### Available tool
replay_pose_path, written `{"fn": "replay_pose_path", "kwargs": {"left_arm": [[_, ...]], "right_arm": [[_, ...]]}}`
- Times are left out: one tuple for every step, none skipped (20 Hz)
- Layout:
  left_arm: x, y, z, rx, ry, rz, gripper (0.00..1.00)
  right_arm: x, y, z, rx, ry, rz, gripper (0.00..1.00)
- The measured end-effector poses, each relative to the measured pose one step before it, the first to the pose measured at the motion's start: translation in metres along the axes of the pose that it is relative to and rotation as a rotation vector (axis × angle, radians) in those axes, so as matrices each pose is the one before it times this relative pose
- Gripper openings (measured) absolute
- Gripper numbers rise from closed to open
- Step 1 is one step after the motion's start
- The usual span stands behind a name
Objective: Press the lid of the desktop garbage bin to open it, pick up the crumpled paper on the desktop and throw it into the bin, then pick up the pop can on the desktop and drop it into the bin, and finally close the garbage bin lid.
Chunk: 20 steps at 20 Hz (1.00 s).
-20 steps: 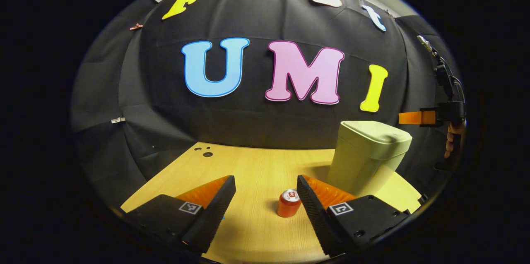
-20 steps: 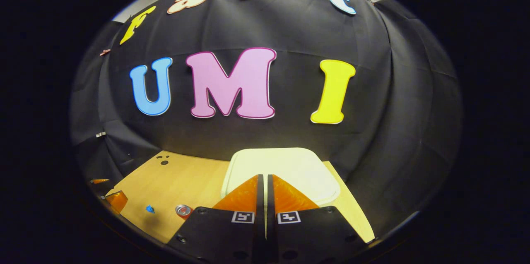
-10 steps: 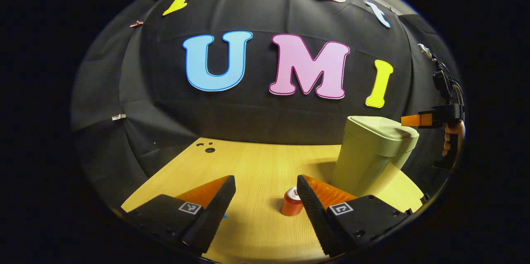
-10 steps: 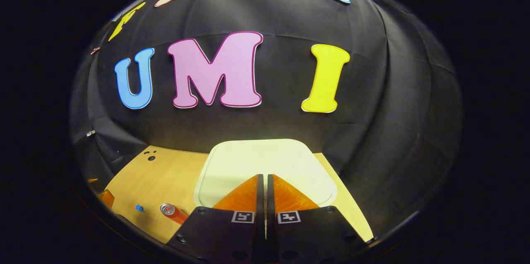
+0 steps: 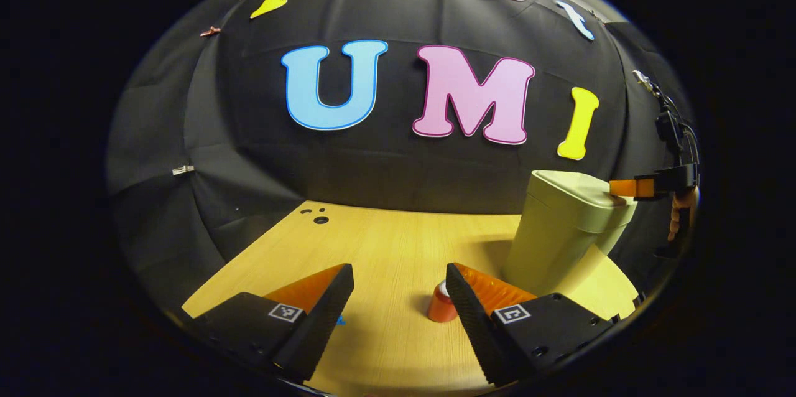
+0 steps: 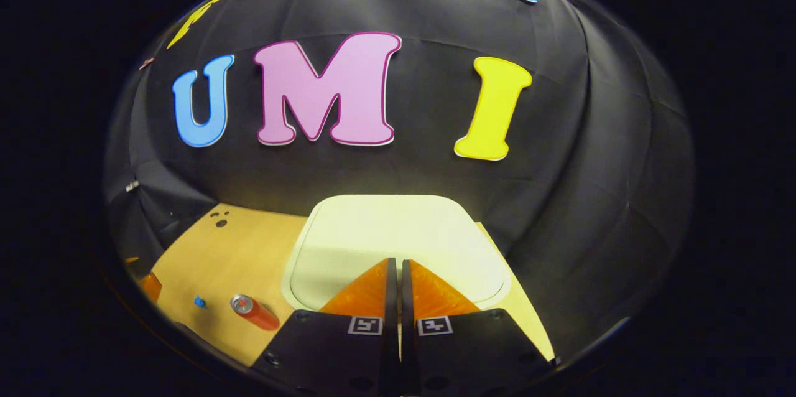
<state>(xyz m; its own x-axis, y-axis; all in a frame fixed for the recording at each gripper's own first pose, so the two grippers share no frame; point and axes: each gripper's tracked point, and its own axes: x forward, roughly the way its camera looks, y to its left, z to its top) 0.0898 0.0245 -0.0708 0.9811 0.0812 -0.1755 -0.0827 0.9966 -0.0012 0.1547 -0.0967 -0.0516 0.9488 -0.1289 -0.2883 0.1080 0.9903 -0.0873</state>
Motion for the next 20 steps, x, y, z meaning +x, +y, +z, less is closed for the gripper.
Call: {"fn": "replay_pose_path", "kwargs": {"left_arm": [[0.00045,0.00061,0.00021,-0.00321,0.00094,0.00103,0.96],[-0.00066,0.00025,-0.00102,-0.00018,-0.00055,0.00177,0.96],[0.0001,0.00037,0.00141,0.00195,-0.00162,0.00229,0.96],[-0.00079,0.0003,-0.00076,0.00179,-0.00013,-0.00014,0.96],[-0.00024,0.00016,-0.00044,0.00063,0.00097,0.00035,0.96],[-0.00021,0.00036,-0.00107,-0.00123,0.00141,0.00029,0.96],[-0.00008,0.00031,0.00059,-0.00157,0.0003,0.00342,0.96],[-0.00025,0.00114,0.00101,-0.00193,-0.0015,0.00359,0.96],[-0.00042,0.00158,0.00258,-0.00381,-0.00573,0.00521,0.96],[-0.00119,0.00131,0.00176,-0.00687,-0.00734,0.00186,0.96],[-0.00117,0.0006,0.00215,-0.00523,-0.00423,0.00066,0.95],[-0.00125,0.00026,-0.00141,-0.00071,-0.00232,0.0017,0.96],[-0.00185,0.00127,0.00029,0.0022,-0.00064,0.00239,0.96],[-0.00142,0.00074,-0.00085,0.00195,-0.00102,0.00108,0.96],[-0.00196,0.00085,0.00029,0.00011,-0.0018,0.00051,0.95],[-0.00253,0.00221,0.00064,-0.0016,-0.00167,0.00132,0.96],[-0.00113,0.0015,0.00062,-0.00259,-0.00089,0.00315,0.96],[-0.00194,0.00272,-0.00032,-0.00445,-0.00184,0.00497,0.96],[-0.00141,0.00194,0.0005,-0.00485,-0.00222,0.0018,0.96],[-0.0011,0.00124,-0.00157,-0.002,-0.00141,0.00006,0.96]], "right_arm": [[-0.00009,-0.00028,-0.00226,-0.00684,0.0055,-0.00265,0.06],[0.00079,-0.00038,0.00018,0.00661,-0.00212,-0.00085,0.06],[-0.00036,0.00082,0.00131,0.01343,-0.00384,0.00354,0.06],[0.00116,0.00018,0.00048,0.01463,0.00501,0.00532,0.06],[-0.00081,0.00069,0.00007,0.0179,-0.00446,0.00425,0.06],[-0.00096,-0.00005,0.00099,0.01259,-0.00715,0.00337,0.06],[-0.00048,0.00024,0.00482,0.00947,-0.02143,0.00207,0.06],[-0.00076,-0.00028,0.0004,0.011,-0.00504,0.00349,0.06],[-0.00125,-0.00168,0.00165,0.02524,0.00325,-0.00307,0.06],[-0.00006,-0.00041,-0.00093,0.03656,0.0148,0.00048,0.05],[-0.00007,-0.00013,0.00151,0.03138,0.00972,-0.00125,0.06],[-0.00074,-0.0016,0.00113,0.01954,0.00668,-0.005,0.05],[-0.00138,-0.00087,0.0053,0.00429,-0.00867,-0.00158,0.05],[-0.00358,-0.0014,0.00577,-0.00486,-0.01992,-0.00457,0.05],[-0.00274,0.00031,0.00606,-0.00561,-0.0182,-0.00065,0.05],[-0.00453,0.00095,0.00496,0.00217,-0.01238,0.00142,0.05],[-0.00316,0.00123,0.00524,0.01042,-0.00835,0.00334,0.05],[-0.0042,0.00137,0.00593,0.01101,-0.01247,0.00212,0.06],[-0.00339,0.0007,0.00618,0.0058,-0.01544,-0.00093,0.06],[-0.00392,0.00106,0.00463,-0.00178,-0.01486,-0.00126,0.05]]}}
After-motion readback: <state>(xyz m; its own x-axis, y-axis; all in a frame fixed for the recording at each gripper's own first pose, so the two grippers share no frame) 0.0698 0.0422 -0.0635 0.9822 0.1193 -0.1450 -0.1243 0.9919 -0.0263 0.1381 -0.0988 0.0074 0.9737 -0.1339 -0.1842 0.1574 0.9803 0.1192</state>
